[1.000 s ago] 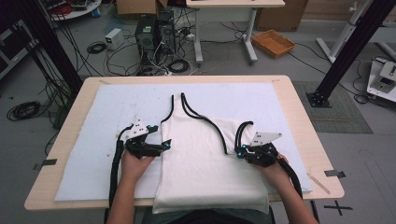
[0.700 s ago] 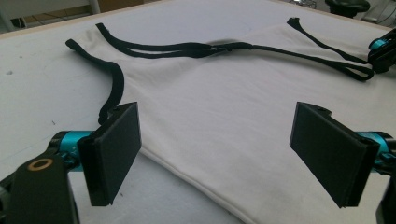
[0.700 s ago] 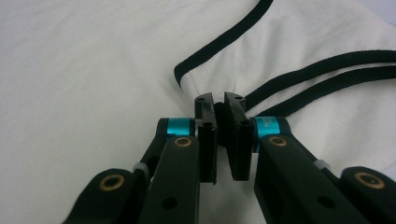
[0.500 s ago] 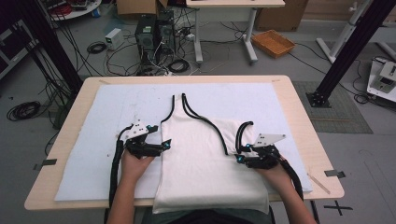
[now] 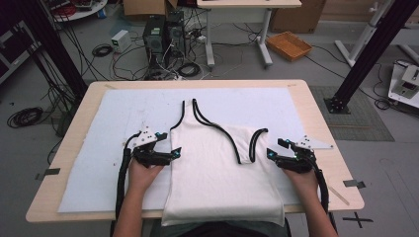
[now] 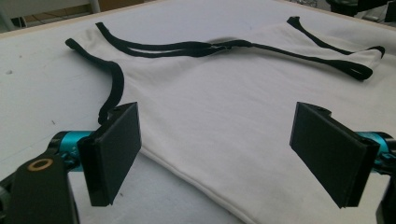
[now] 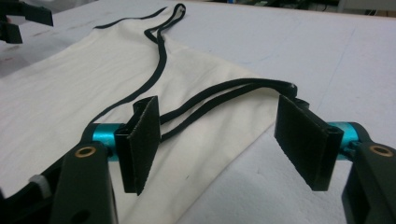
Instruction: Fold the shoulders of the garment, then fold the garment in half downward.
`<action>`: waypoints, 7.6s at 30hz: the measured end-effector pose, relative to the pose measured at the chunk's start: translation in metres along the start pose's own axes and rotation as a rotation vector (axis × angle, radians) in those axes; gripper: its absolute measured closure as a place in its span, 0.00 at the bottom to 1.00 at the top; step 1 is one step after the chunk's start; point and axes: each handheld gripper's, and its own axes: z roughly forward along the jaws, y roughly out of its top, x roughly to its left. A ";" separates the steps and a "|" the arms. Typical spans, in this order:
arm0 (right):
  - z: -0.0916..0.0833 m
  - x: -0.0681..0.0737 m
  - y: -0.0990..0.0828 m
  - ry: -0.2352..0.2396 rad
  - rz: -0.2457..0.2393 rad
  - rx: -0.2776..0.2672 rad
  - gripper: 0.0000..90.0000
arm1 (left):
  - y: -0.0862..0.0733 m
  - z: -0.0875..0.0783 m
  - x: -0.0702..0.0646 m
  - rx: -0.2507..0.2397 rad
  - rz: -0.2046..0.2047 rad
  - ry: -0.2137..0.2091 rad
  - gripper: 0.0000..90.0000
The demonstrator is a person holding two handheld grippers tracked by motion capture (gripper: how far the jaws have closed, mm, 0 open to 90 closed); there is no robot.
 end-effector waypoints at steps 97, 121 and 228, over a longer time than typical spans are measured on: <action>0.009 0.001 0.002 -0.007 -0.017 0.087 0.27 | 0.037 0.019 -0.036 0.048 -0.038 -0.057 0.60; 0.016 0.028 0.014 0.156 -0.166 0.137 0.52 | 0.013 0.044 -0.066 0.303 0.109 -0.116 0.92; 0.081 -0.050 0.049 -0.040 -0.123 0.409 0.94 | 0.030 0.057 0.042 0.347 -0.066 0.165 0.88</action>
